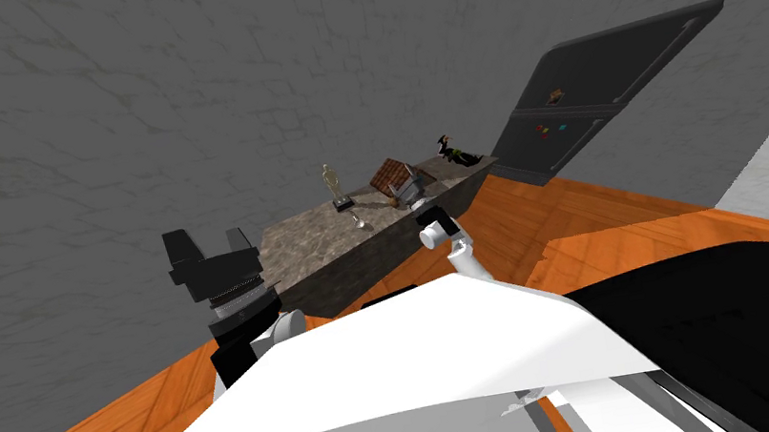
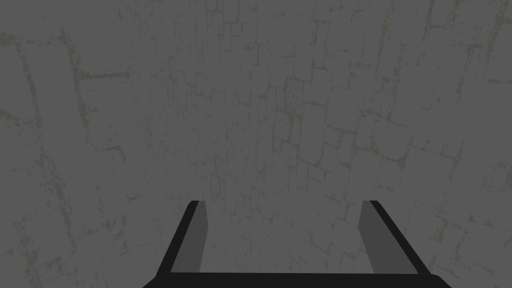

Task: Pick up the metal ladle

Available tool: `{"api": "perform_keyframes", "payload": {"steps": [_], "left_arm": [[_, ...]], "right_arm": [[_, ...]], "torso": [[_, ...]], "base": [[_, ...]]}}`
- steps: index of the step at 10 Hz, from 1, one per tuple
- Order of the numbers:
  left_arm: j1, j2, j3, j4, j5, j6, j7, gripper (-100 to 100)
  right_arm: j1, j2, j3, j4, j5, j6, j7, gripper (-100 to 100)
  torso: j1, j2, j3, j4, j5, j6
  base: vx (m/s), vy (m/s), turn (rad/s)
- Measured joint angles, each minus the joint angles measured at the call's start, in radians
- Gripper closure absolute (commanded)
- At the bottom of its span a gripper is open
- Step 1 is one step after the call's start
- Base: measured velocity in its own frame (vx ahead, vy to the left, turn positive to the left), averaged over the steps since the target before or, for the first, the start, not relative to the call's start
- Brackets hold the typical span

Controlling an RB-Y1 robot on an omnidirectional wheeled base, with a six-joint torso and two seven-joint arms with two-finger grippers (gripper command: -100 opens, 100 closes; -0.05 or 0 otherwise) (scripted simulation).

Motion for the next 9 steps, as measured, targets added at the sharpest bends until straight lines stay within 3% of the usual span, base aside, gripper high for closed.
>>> {"api": "perform_keyframes", "payload": {"steps": [4,9], "left_arm": [[0.0,0.0,0.0,0.0,0.0,0.0,0.0,0],[0.0,0.0,0.0,0.0,0.0,0.0,0.0,0]], "right_arm": [[-0.102,-0.01,0.011,0.078,-0.03,0.105,-0.088,-100],[-0.254,-0.018,0.019,0.215,-0.072,0.241,-0.208,-100]], "torso": [[0.001,0.0,0.0,0.0,0.0,0.0],[0.002,-0.001,-0.001,0.0,0.0,0.0]], "base": [[-0.011,-0.026,0.023],[-0.002,-0.01,0.033]]}}
